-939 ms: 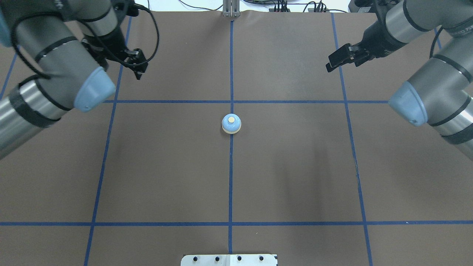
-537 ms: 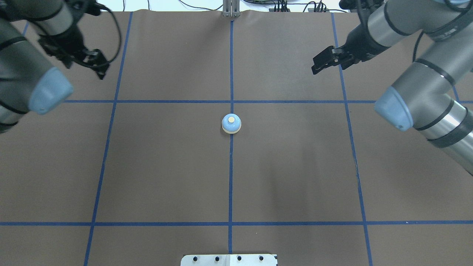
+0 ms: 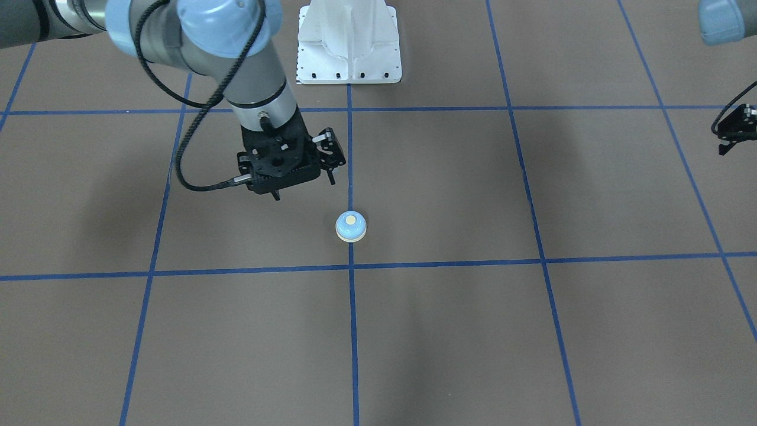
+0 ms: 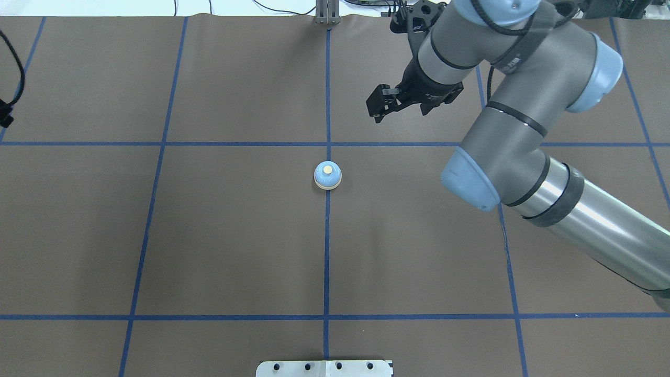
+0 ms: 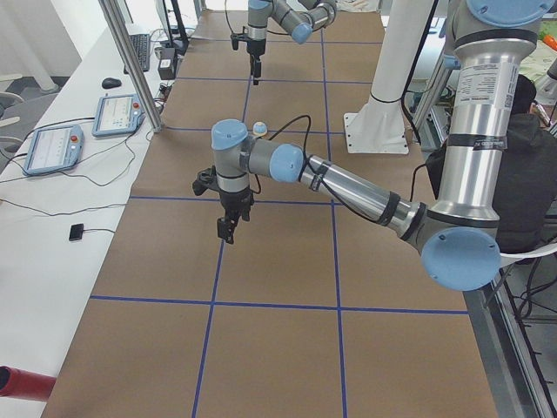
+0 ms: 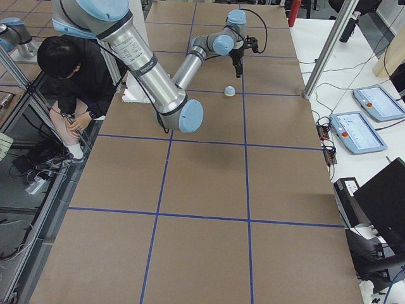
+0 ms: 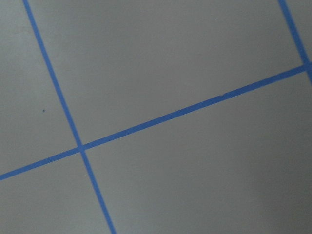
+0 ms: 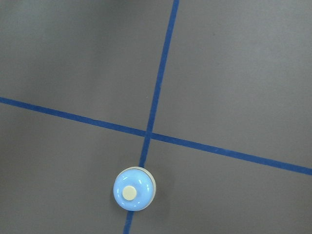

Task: Place and press bell with both arms

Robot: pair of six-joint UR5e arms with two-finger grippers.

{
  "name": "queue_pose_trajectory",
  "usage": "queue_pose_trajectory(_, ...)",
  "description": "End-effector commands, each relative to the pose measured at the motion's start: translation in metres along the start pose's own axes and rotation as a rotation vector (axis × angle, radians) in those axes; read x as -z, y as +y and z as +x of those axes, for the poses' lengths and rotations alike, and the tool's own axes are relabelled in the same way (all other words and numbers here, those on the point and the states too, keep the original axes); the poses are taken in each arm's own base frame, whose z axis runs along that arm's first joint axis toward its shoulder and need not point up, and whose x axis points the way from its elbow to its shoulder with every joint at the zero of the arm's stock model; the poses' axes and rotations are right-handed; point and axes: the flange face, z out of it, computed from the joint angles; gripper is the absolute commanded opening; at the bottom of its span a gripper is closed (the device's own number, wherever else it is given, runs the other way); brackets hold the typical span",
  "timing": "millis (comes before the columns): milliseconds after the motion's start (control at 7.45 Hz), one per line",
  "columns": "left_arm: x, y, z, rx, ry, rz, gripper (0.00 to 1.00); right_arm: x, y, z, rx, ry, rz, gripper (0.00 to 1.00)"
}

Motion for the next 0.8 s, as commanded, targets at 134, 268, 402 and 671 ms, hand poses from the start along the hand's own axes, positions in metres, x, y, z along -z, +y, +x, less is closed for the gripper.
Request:
queue_pose_trajectory(134, -0.032, 0.132, -0.114, 0.034, 0.166, 0.012, 1.00, -0.051, -0.002, -0.083, -0.020, 0.054, -0.057, 0.86)
queue_pose_trajectory(268, -0.046, 0.176, -0.133, 0.086, 0.226, 0.029, 1.00, -0.067, -0.003, -0.091, -0.019, 0.071, -0.082, 0.57)
queue_pose_trajectory(402, -0.045, 0.206, -0.136, 0.129, 0.222, 0.048, 1.00, -0.079, -0.002, -0.089, -0.017, 0.084, -0.103, 0.12)
queue_pose_trajectory(671, -0.048, 0.211, -0.138, 0.136, 0.221, 0.051, 1.00, -0.098, -0.004, -0.081, -0.007, 0.110, -0.128, 0.00)
